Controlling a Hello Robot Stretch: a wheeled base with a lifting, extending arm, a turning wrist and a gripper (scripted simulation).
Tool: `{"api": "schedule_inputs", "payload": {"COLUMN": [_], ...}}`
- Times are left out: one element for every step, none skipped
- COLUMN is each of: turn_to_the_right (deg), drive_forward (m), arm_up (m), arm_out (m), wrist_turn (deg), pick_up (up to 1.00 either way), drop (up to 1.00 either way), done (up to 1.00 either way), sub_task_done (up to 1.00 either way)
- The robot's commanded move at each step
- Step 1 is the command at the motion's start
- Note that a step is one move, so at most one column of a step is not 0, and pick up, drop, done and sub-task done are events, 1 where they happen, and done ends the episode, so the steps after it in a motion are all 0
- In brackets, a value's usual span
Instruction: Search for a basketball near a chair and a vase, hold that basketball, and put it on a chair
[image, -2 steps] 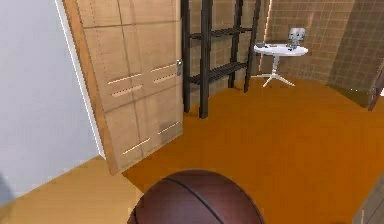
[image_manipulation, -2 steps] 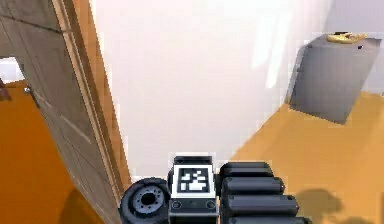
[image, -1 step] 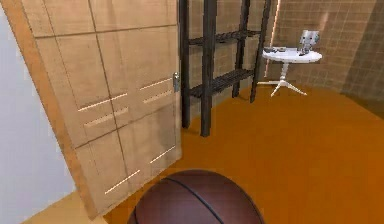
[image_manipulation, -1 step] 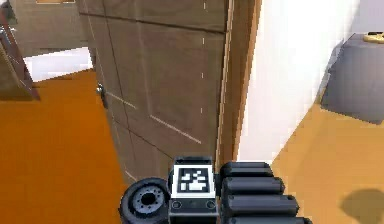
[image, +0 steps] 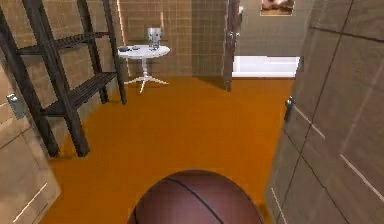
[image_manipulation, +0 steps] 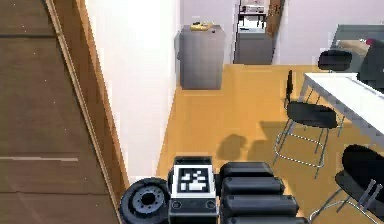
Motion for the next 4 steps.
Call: {"api": "schedule_inputs", "payload": {"turn_to_the_right": [0.0,3.0,0.0,30.0], "drive_forward": [1.00,0.00,0.50,0.00], "arm_up": [0.00,0.00,0.00,0.00], "arm_out": [0.00,0.00,0.00,0.00], "wrist_turn": [0.0,0.0,0.0,0.0], "pick_up": [0.00,0.00,0.00,0.00], "drop": [0.00,0.00,0.00,0.00], "done": [0.00,0.00,0.00,0.00], "sub_task_done": [0.00,0.00,0.00,0.00]}}
